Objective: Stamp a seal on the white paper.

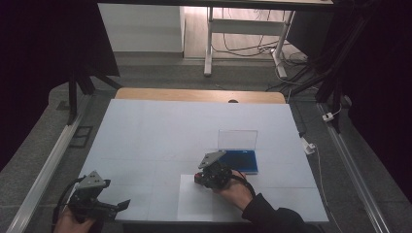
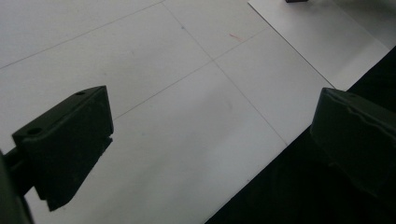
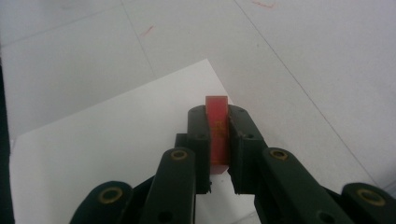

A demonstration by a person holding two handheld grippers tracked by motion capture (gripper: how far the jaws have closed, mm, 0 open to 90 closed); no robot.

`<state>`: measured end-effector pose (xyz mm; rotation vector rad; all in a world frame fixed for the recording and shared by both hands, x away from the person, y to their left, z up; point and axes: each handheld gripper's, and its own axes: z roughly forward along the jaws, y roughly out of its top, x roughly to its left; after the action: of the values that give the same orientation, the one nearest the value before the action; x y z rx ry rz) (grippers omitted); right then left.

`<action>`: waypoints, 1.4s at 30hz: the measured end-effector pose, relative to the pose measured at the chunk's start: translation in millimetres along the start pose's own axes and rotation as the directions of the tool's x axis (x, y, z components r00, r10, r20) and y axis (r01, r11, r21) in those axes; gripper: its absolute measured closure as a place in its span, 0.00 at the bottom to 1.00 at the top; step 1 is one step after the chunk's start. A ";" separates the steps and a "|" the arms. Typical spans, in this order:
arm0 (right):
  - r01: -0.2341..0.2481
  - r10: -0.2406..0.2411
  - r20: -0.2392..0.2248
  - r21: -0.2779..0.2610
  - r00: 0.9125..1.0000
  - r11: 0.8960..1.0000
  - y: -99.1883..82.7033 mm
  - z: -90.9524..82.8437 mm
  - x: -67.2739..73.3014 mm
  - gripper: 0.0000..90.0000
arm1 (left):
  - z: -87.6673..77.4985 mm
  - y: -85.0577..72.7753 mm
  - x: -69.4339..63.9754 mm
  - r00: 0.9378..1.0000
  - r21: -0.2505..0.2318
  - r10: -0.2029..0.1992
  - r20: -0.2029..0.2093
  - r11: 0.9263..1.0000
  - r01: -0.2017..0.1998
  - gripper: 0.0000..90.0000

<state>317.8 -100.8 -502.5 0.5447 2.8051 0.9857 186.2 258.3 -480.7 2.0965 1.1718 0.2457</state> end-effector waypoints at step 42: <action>-0.054 0.054 -0.003 -0.064 0.999 0.996 0.2 -12.9 -5.1 0.89 | -1.3 -0.6 1.7 1.000 -0.010 -0.011 0.010 1.000 0.011 0.00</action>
<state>319.7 -110.1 -492.3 0.6153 2.7631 1.0821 186.1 260.5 -480.4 2.0795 1.1733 0.2352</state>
